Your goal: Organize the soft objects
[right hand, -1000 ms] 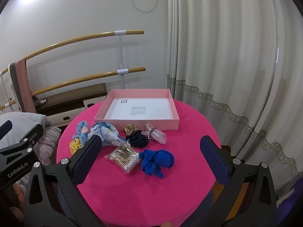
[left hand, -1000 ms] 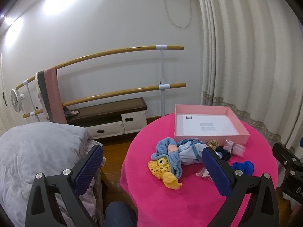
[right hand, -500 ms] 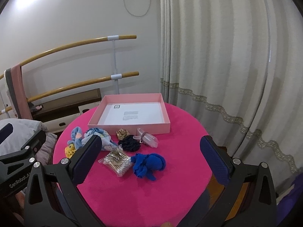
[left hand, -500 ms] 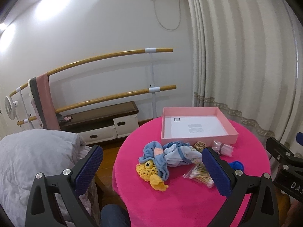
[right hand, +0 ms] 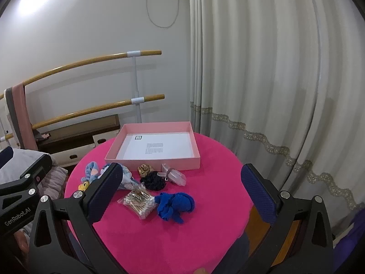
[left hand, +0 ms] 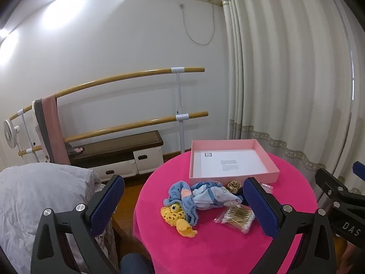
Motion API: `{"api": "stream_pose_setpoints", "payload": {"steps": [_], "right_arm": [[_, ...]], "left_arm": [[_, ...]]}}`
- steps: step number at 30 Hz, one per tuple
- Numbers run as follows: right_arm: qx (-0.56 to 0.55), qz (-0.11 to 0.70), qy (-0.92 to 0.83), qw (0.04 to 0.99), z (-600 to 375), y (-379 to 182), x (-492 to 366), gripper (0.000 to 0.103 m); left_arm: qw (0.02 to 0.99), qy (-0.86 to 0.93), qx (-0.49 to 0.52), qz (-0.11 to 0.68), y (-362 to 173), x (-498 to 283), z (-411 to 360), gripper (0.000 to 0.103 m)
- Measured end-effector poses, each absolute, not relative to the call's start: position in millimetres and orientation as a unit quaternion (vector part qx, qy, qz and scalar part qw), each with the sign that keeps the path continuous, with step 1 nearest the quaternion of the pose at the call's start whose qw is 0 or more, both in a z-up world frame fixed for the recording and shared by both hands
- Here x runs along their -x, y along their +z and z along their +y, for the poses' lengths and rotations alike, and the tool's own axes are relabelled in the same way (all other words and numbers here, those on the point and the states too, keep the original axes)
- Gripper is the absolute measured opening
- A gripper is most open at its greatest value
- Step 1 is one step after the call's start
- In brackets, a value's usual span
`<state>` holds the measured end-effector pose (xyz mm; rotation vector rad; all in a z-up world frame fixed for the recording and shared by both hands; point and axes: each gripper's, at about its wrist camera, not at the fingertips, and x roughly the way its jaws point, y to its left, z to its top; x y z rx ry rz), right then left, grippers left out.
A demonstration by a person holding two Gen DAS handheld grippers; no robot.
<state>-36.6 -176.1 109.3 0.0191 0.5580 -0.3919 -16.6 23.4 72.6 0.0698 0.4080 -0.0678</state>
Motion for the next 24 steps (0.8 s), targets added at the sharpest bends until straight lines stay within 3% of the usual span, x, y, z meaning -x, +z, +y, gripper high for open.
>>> {"api": "stream_pose_setpoints", "payload": {"steps": [13,24], "right_arm": [[0.001,0.269,-0.193,0.944,-172.2,109.7,36.0,0.103],[-0.012,0.407,-0.185,0.894,-214.6,0.7,-12.1,0.103]], "left_arm": [[0.978,-0.029,-0.029,0.204,81.4,20.9,30.5,0.103],[0.939,0.002,-0.029,0.343,-17.2,-56.4,42.0,0.103]]}}
